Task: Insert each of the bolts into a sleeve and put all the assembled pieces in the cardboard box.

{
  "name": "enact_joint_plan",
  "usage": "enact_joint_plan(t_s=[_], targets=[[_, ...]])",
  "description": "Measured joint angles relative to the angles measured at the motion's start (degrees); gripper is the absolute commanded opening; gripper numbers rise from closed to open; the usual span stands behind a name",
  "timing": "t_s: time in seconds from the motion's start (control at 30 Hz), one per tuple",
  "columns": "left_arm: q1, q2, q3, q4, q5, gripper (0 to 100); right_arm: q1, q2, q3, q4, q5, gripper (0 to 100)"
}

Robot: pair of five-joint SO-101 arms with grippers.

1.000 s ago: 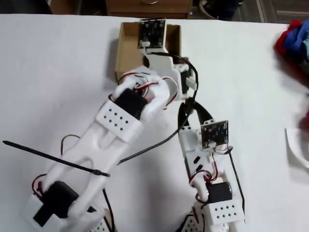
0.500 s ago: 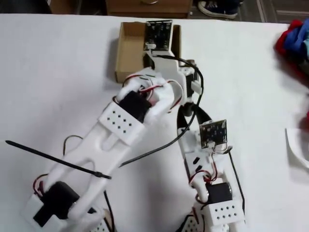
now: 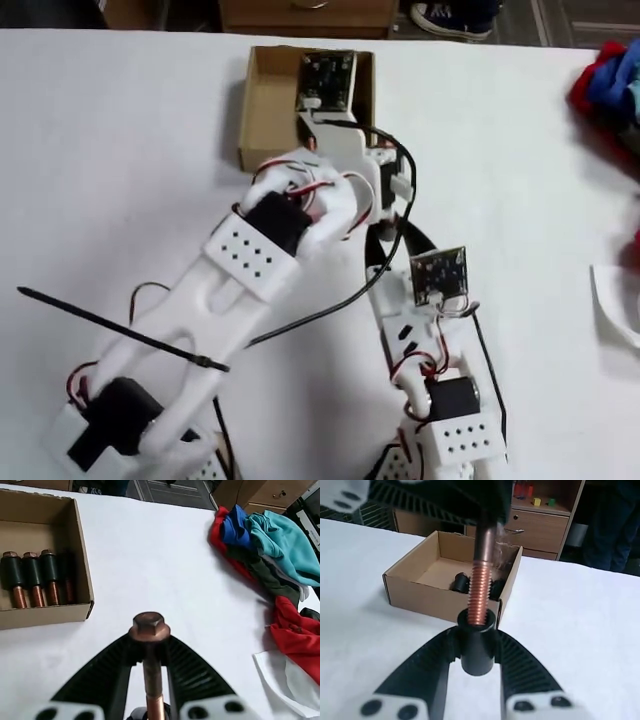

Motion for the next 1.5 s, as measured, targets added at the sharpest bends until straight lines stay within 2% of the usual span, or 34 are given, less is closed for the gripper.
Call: enact_joint_plan(t_s=[0.17, 0.33, 0.5, 0.7, 0.9, 1.1, 1.17, 1.27, 1.37, 1.5], targets=[[0.0, -1.14, 3.87, -3.96, 0.0, 2, 0.0, 0.0, 0.0, 0.0, 0.0, 2.2], [0.0, -1.23, 4.04, -4.48, -0.44, 2, 0.0, 0.0, 0.0, 1.49, -1.32, 2.2], [1.14, -1.14, 5.27, -4.22, -9.49, 2, -0.09, -0.09, 0.0, 6.51, -3.52, 2.2], [5.01, -2.11, 13.54, -4.4, -22.68, 2, 0.0, -0.09, 0.0, 6.77, -3.78, 2.2], [5.8, -2.2, 16.0, -4.66, -24.7, 2, 0.0, 0.0, 0.0, 7.3, -3.87, 2.2], [5.71, -9.76, 20.66, -4.57, -24.88, 3, -0.18, -0.62, 0.0, 7.21, -3.78, 2.2], [5.36, -11.96, 21.45, -4.57, -24.88, 7, -0.18, -0.62, 0.0, 7.21, -3.69, 2.2], [3.43, -13.8, 21.63, -4.48, -24.79, 21, -0.26, -0.62, 0.0, 7.21, -3.69, 2.2], [-1.32, -15.03, 21.8, -4.48, -24.88, 34, 0.44, -0.53, 0.0, 7.21, -3.78, 2.2], [-5.1, -15.38, 21.8, -4.48, -24.97, 35, 0.44, -0.44, 0.0, 7.21, -3.78, 2.2]])
